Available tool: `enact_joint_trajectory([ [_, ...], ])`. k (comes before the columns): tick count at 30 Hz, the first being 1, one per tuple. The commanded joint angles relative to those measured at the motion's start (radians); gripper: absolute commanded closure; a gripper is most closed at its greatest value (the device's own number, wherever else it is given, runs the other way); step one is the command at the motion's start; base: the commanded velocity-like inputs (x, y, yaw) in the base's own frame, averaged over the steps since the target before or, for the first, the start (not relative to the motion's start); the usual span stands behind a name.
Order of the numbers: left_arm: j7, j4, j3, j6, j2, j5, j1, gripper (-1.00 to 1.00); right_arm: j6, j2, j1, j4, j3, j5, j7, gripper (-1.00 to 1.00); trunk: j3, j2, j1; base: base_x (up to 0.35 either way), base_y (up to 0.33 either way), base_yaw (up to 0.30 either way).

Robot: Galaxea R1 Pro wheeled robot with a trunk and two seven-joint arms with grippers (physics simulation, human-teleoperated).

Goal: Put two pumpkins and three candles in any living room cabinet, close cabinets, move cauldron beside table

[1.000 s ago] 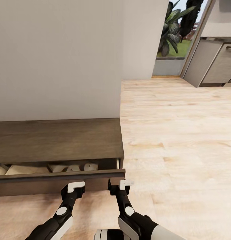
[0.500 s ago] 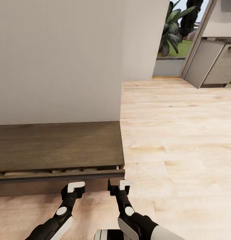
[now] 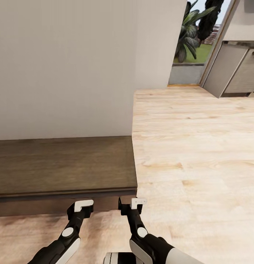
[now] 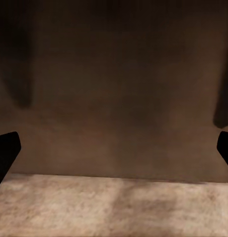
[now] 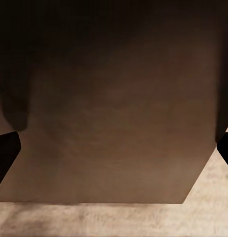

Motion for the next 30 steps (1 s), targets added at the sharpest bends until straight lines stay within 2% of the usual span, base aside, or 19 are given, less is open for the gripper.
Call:
enact_joint_trajectory([
  [1,0.007,0.000,-0.007,-0.008,0.001,0.011,-0.001,-1.00,-0.004,0.000,-0.002,-0.001,0.009,-0.003,-0.005,-1.00,-0.001,0.000,0.000,0.009,0.000,0.000],
  [10,0.007,0.000,-0.008,-0.008,0.001,0.009,-0.001,-1.00,-0.004,0.000,-0.002,-0.001,0.009,-0.003,-0.005,-1.00,-0.001,0.000,0.000,-0.204,0.000,0.000],
  [17,0.004,0.004,-0.007,-0.006,0.001,0.012,-0.002,-1.00,0.002,0.000,-0.002,-0.002,0.007,-0.009,-0.005,-1.00,-0.001,0.000,0.000,-0.047,0.000,0.000],
  [25,-0.002,-0.001,-0.003,0.007,0.002,0.014,-0.002,-1.00,0.136,0.000,-0.002,-0.023,-0.005,-0.018,-0.005,-1.00,-0.001,0.000,0.000,-0.002,0.000,0.000],
  [27,-0.003,-0.010,-0.002,0.038,0.004,0.022,-0.002,-1.00,0.192,0.001,-0.002,-0.055,-0.007,-0.020,-0.006,-1.00,-0.001,0.000,0.000,0.000,0.000,0.000],
  [30,-0.002,-0.043,0.006,0.171,0.004,0.025,-0.002,-1.00,0.278,0.001,-0.002,-0.084,-0.023,-0.021,-0.007,-1.00,-0.001,0.000,0.000,0.000,0.000,0.000],
])
